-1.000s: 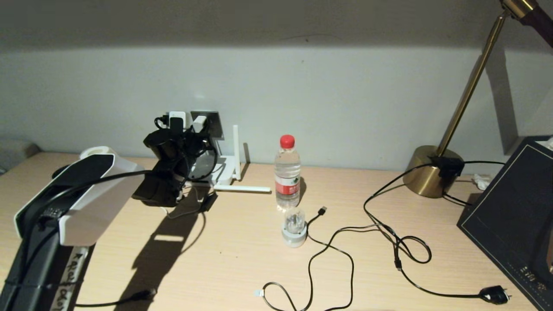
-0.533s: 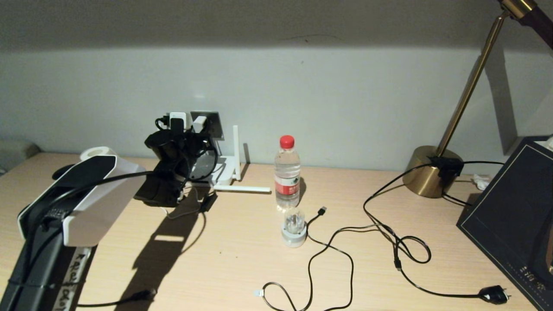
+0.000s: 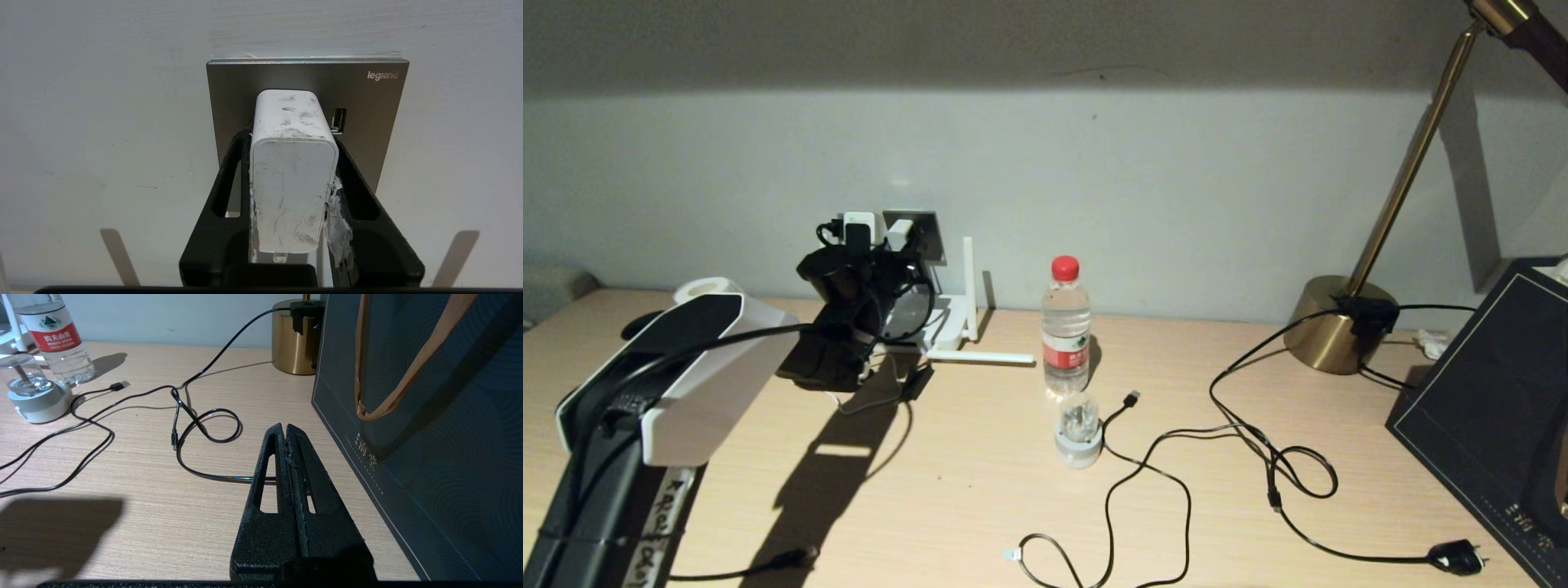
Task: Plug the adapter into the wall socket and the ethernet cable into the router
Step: Plug plug into socket
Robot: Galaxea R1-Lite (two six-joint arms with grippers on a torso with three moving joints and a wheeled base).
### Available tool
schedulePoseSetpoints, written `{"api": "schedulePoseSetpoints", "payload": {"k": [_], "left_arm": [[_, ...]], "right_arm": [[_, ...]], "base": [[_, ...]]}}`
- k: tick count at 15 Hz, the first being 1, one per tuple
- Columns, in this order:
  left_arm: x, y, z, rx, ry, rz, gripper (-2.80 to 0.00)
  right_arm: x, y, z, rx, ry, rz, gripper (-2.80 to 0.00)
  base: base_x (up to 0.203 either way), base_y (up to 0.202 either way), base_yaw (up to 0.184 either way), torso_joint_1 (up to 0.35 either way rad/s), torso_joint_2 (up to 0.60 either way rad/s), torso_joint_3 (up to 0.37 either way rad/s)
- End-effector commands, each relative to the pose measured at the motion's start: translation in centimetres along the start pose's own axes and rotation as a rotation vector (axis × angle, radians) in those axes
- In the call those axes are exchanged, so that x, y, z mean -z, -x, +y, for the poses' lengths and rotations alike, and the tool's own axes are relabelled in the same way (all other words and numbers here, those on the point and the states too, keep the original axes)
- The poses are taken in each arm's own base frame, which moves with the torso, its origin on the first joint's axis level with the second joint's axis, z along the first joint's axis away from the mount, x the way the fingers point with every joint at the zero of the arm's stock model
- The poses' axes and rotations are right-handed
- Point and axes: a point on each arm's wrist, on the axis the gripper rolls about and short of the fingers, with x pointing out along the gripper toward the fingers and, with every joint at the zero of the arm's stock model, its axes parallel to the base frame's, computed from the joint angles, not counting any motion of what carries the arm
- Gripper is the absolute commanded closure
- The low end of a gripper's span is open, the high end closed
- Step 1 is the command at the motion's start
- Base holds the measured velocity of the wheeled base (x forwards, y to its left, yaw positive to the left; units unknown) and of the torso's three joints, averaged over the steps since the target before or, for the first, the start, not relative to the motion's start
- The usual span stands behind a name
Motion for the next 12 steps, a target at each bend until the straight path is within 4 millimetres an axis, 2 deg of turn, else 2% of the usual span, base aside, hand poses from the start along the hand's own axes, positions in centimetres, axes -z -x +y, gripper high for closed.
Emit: {"api": "schedulePoseSetpoints", "payload": {"k": [1,5,6,12], "left_arm": [[-0.2,0.0,-0.1,-0.001,0.000,-0.008,0.00],[-0.2,0.2,0.0,0.000,0.000,0.002,0.00],[-0.2,0.2,0.0,0.000,0.000,-0.001,-2.80],[-1.2,0.3,0.0,-0.002,0.000,-0.025,-2.80]], "right_arm": [[0.9,-0.2,0.0,0.001,0.000,0.033,0.00],[0.9,-0.2,0.0,0.001,0.000,0.033,0.00],[0.9,-0.2,0.0,0.001,0.000,0.033,0.00],[0.9,-0.2,0.0,0.001,0.000,0.033,0.00]], "base": [[0.000,0.000,0.000,0.000,0.00,0.000],[0.000,0.000,0.000,0.000,0.00,0.000],[0.000,0.000,0.000,0.000,0.00,0.000],[0.000,0.000,0.000,0.000,0.00,0.000]]}}
